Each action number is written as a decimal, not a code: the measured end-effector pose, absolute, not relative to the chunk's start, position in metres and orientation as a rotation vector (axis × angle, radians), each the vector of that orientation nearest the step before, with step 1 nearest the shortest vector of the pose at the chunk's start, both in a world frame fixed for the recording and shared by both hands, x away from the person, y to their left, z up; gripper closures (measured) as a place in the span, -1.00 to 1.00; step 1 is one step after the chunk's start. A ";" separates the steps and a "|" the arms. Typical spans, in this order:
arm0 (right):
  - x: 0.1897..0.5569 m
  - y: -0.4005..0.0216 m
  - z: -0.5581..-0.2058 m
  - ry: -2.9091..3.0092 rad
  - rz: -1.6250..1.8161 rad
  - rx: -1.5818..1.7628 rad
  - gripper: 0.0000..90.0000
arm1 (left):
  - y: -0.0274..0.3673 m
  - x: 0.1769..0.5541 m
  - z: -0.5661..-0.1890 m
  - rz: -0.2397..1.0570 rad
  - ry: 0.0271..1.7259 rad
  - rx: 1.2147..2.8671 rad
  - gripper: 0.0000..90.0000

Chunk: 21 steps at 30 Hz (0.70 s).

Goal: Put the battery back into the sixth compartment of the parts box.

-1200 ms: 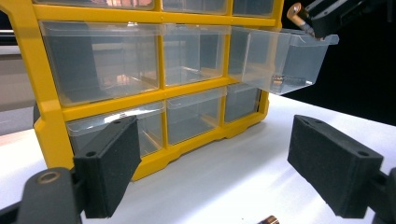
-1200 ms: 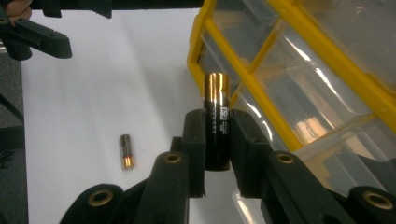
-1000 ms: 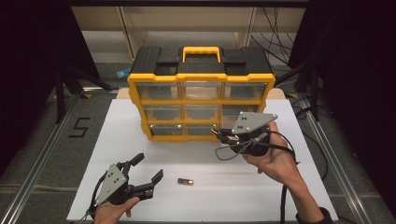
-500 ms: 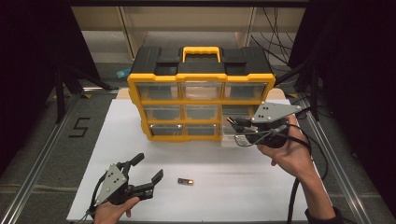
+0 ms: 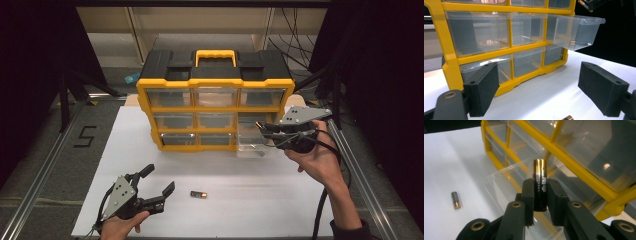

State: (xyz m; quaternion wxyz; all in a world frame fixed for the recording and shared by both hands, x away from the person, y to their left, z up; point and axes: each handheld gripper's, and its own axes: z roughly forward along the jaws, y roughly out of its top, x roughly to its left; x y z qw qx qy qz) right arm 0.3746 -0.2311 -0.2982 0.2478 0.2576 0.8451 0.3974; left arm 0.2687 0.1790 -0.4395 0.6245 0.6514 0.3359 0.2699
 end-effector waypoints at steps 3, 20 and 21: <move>0.377 -0.234 -0.301 2.314 1.069 0.725 0.70 | 0.179 0.269 -0.440 0.619 0.771 1.495 -0.63; 0.377 -0.230 -0.301 2.276 1.119 0.768 0.10 | 0.179 0.269 -0.440 0.616 0.772 1.496 -0.63; 0.376 -0.226 -0.300 2.277 1.135 0.754 0.05 | 0.179 0.269 -0.440 0.618 0.770 1.497 -0.63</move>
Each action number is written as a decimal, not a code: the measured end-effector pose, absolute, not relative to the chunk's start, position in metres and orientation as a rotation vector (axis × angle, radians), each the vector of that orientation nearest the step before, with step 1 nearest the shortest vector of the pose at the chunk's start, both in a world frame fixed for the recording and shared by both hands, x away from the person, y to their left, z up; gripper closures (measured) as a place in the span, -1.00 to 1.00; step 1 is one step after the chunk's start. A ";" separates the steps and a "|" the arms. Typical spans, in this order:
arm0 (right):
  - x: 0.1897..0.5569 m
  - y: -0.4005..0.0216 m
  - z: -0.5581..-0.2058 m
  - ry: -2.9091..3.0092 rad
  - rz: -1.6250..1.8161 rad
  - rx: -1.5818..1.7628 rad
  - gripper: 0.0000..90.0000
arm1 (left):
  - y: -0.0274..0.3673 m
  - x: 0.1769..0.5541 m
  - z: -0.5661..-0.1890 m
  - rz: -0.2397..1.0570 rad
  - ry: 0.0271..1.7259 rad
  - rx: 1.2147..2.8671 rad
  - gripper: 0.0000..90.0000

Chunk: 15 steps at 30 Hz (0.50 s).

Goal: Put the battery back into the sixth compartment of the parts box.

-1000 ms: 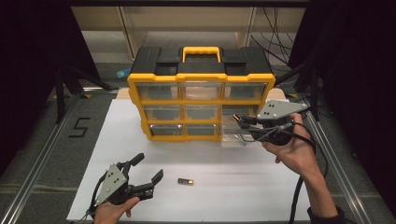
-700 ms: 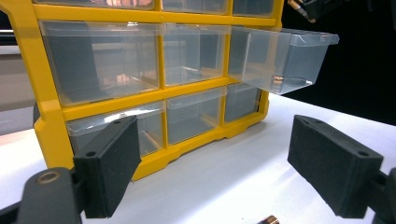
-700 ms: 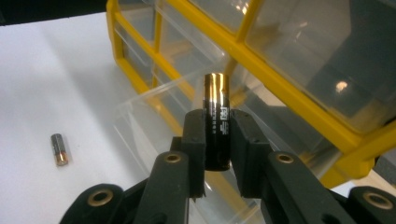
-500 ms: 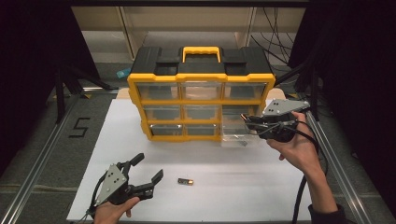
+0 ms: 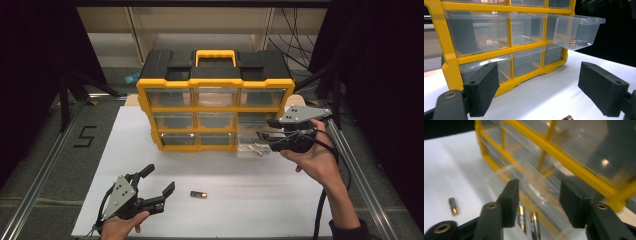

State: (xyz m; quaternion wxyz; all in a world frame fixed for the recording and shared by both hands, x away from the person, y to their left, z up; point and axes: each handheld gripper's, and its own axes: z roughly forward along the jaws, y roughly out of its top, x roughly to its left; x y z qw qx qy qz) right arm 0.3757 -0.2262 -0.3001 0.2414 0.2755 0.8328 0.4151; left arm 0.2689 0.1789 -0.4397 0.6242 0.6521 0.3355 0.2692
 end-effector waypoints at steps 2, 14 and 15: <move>0.372 -0.218 -0.297 2.278 1.147 0.717 -0.05 | 0.179 0.269 -0.440 0.617 0.772 1.496 -0.63; 0.345 -0.159 -0.302 2.400 1.192 0.451 -0.27 | 0.179 0.269 -0.440 0.619 0.772 1.494 -0.63; 0.345 -0.159 -0.302 2.400 1.192 0.451 -0.27 | 0.179 0.269 -0.440 0.618 0.772 1.495 -0.63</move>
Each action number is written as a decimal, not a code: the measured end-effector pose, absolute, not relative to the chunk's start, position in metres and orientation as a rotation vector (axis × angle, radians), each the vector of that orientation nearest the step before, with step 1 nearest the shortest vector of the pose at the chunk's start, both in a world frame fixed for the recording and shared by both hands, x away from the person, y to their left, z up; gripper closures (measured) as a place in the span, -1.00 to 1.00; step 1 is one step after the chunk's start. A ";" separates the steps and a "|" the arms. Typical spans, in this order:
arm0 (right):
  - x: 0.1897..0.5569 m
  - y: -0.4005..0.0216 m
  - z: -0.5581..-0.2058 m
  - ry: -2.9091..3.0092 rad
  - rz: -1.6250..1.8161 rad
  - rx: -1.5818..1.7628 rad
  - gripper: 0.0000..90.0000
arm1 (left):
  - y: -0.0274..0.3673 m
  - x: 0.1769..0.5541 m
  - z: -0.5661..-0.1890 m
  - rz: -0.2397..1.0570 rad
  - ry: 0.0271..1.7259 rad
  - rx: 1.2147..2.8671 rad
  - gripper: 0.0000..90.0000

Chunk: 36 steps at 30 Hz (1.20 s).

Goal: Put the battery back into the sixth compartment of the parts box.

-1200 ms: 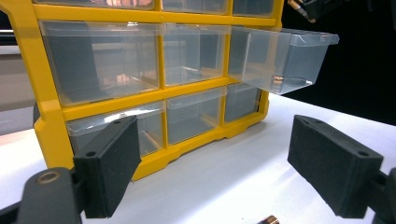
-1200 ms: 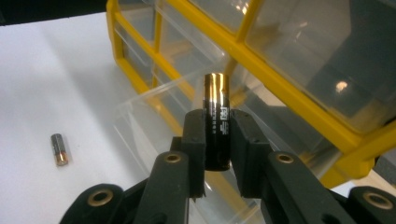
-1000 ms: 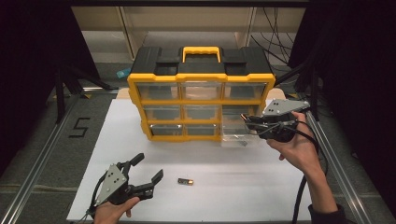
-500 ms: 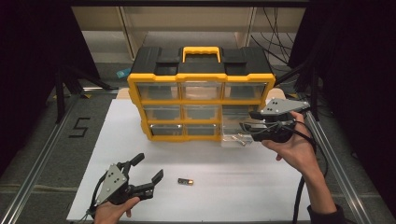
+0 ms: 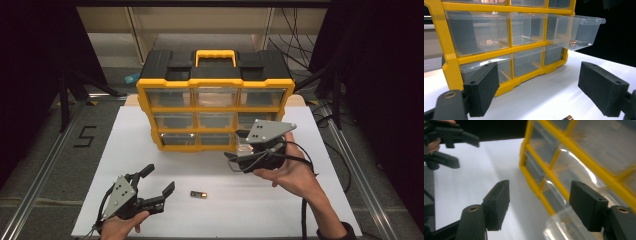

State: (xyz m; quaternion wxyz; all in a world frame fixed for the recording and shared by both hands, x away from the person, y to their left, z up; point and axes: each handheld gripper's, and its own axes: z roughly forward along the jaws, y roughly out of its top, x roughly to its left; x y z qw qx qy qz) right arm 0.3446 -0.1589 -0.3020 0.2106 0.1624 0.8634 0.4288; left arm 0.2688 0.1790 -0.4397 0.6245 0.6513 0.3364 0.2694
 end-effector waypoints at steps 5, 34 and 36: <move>0.340 -0.143 -0.311 2.449 1.161 0.410 -0.28 | 0.179 0.269 -0.440 0.619 0.772 1.494 -0.63; 0.350 -0.075 -0.401 2.758 0.917 0.308 -0.28 | 0.179 0.269 -0.440 0.621 0.774 1.491 -0.63; 0.351 -0.072 -0.406 2.768 0.907 0.294 -0.27 | 0.179 0.269 -0.440 0.621 0.775 1.490 -0.63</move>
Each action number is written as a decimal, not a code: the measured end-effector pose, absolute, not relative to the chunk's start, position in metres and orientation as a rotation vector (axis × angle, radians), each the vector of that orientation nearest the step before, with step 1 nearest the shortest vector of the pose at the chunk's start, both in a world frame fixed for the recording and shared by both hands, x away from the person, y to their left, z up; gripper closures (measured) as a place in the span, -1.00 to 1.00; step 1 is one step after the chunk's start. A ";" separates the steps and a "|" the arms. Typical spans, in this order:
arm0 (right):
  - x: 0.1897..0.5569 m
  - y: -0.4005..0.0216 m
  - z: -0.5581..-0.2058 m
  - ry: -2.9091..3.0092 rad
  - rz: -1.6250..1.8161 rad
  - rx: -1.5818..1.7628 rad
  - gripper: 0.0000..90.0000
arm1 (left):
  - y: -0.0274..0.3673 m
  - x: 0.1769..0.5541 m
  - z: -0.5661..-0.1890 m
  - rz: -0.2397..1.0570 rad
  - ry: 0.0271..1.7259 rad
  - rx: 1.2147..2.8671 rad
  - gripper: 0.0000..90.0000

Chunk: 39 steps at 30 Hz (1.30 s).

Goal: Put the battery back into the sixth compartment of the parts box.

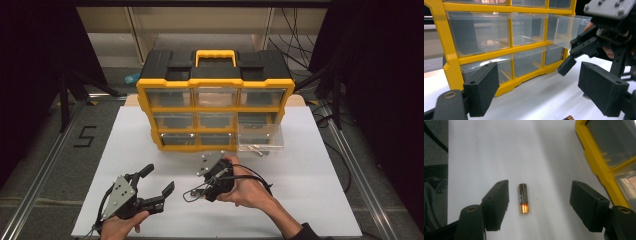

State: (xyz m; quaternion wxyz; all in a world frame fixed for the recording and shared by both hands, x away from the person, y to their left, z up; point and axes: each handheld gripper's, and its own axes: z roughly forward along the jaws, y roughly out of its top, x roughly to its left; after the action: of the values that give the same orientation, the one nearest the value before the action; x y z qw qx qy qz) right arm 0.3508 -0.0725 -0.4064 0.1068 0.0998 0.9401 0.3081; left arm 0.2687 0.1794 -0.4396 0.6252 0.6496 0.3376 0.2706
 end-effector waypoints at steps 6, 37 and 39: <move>0.352 -0.065 -0.423 2.810 0.829 0.262 -0.24 | 0.179 0.269 -0.440 0.621 0.775 1.491 -0.63; 0.358 -0.045 -0.467 2.956 0.633 0.281 0.52 | 0.180 0.269 -0.439 0.619 0.773 1.490 -0.63; 0.359 -0.045 -0.468 2.968 0.643 0.268 0.65 | 0.180 0.269 -0.439 0.620 0.773 1.490 -0.63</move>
State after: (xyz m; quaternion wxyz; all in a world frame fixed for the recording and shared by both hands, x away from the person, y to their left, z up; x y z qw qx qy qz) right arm 0.3590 -0.0453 -0.4677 0.0465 0.0879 0.9724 0.2108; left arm 0.2686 0.1799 -0.4394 0.6258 0.6494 0.3370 0.2702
